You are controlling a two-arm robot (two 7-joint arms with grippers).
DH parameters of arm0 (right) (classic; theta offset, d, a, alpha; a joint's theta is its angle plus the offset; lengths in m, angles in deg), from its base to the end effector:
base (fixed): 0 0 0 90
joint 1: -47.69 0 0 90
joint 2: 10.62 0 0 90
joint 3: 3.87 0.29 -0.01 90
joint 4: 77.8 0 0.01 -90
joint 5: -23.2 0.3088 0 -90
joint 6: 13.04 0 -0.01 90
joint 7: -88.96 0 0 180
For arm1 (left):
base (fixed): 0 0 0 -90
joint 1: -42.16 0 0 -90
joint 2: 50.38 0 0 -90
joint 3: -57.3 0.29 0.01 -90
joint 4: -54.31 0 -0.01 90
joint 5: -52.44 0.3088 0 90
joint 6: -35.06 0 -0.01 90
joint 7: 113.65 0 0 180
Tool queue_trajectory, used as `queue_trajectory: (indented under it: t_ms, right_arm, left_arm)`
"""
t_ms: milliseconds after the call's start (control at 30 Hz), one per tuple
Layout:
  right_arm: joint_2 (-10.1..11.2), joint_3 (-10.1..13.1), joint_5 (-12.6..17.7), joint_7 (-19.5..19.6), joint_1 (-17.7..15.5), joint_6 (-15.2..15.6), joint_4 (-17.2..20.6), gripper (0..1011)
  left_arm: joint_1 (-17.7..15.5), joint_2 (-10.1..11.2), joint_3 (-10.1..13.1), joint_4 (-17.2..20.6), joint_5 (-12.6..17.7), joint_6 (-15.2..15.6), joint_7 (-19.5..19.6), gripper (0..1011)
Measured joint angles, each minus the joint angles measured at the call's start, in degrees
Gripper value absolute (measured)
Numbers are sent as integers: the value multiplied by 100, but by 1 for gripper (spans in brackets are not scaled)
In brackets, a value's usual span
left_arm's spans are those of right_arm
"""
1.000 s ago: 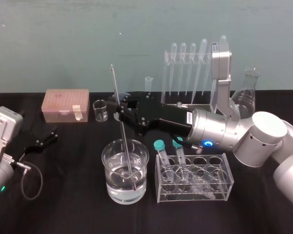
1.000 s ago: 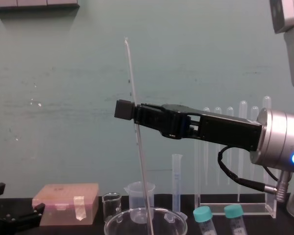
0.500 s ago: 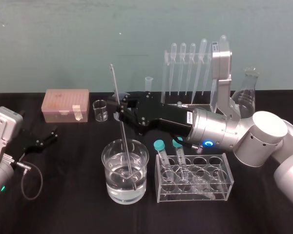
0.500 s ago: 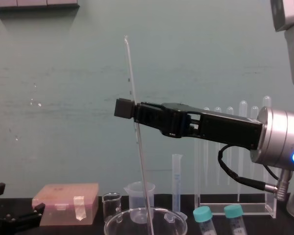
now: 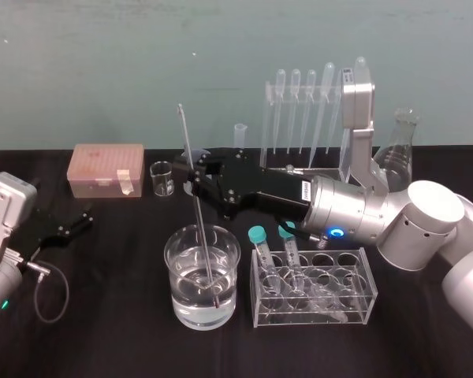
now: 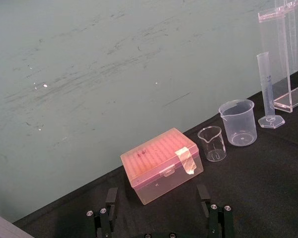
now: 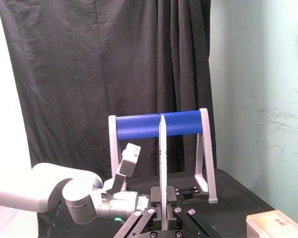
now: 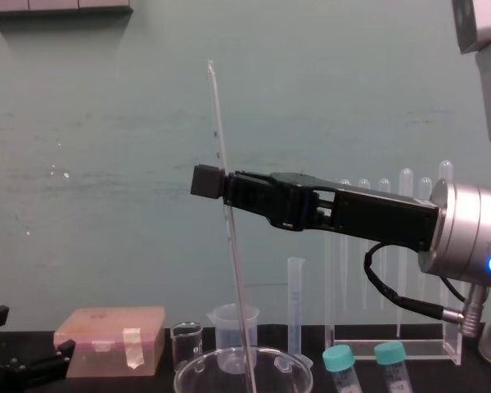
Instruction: Hold the thermometer with one hand and immerse one end into the beaker, then reinsert it into the test tube rack.
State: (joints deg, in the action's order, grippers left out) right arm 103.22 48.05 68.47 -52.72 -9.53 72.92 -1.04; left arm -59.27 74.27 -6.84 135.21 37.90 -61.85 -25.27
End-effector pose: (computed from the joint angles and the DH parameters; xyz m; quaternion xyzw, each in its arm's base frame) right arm 0.4380 0.0286 -0.2171 0.0890 -0.0051 -0.0979 0.9912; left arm 0.3581 0.0827 -0.3023 0.1415 -0.1325 0.5799 0.7913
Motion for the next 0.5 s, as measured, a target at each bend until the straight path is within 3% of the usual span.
queue_trajectory:
  t_ms: [500]
  right_arm:
    - [-2,11,2,10,-9,-20,1,56]
  left_arm:
    - [0,0,0,0,0,0,0,1008]
